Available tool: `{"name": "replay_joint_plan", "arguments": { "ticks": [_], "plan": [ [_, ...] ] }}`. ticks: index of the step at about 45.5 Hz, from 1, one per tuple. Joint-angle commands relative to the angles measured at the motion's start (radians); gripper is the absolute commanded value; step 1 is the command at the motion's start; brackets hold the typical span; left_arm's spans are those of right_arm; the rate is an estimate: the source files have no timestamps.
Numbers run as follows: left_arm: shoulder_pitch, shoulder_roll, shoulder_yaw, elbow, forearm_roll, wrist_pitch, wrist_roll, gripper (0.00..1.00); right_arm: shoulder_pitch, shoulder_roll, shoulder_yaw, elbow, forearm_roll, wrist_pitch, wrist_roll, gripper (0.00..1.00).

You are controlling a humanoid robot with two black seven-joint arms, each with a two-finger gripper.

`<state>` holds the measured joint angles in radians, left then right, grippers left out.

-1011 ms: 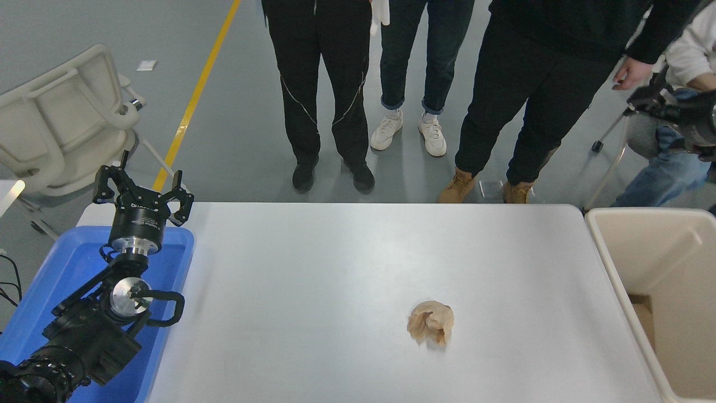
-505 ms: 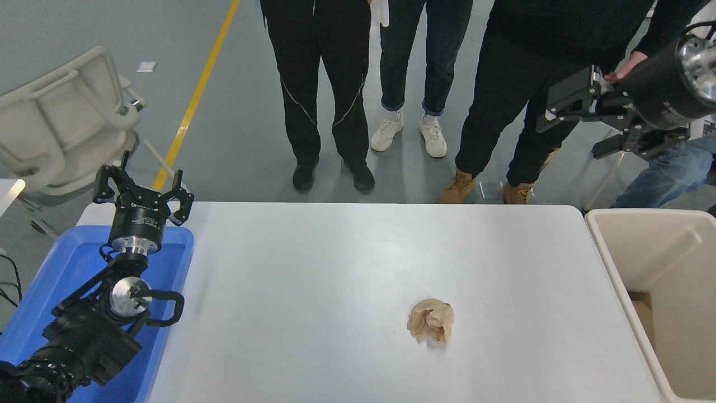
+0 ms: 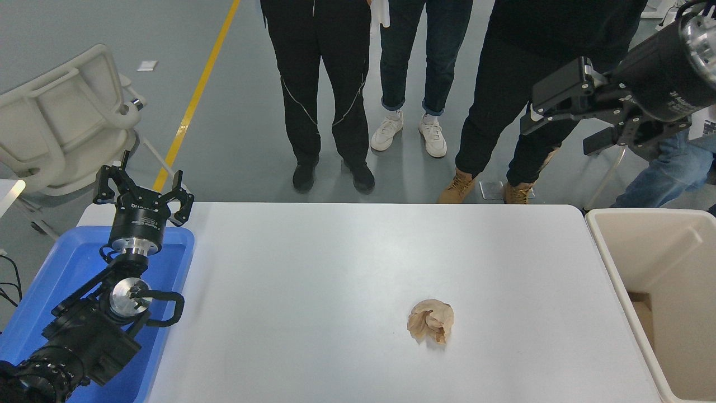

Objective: Pick up foil plate and place in dustbin

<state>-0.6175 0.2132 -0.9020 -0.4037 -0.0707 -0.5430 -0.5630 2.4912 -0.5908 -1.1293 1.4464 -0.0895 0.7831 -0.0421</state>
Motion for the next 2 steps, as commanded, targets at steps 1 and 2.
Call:
{"name": "replay_joint_plan", "arguments": {
  "ticks": [1, 2],
  "plan": [
    [-0.001, 0.000, 0.000, 0.000, 0.000, 0.000, 0.000, 0.99, 0.002, 0.002, 0.002, 0.006, -0.018, 0.002, -0.002, 1.00],
    [0.001, 0.000, 0.000, 0.000, 0.000, 0.000, 0.000, 0.99, 0.000, 0.002, 0.002, 0.006, -0.018, 0.002, -0.002, 1.00]
  ]
}}
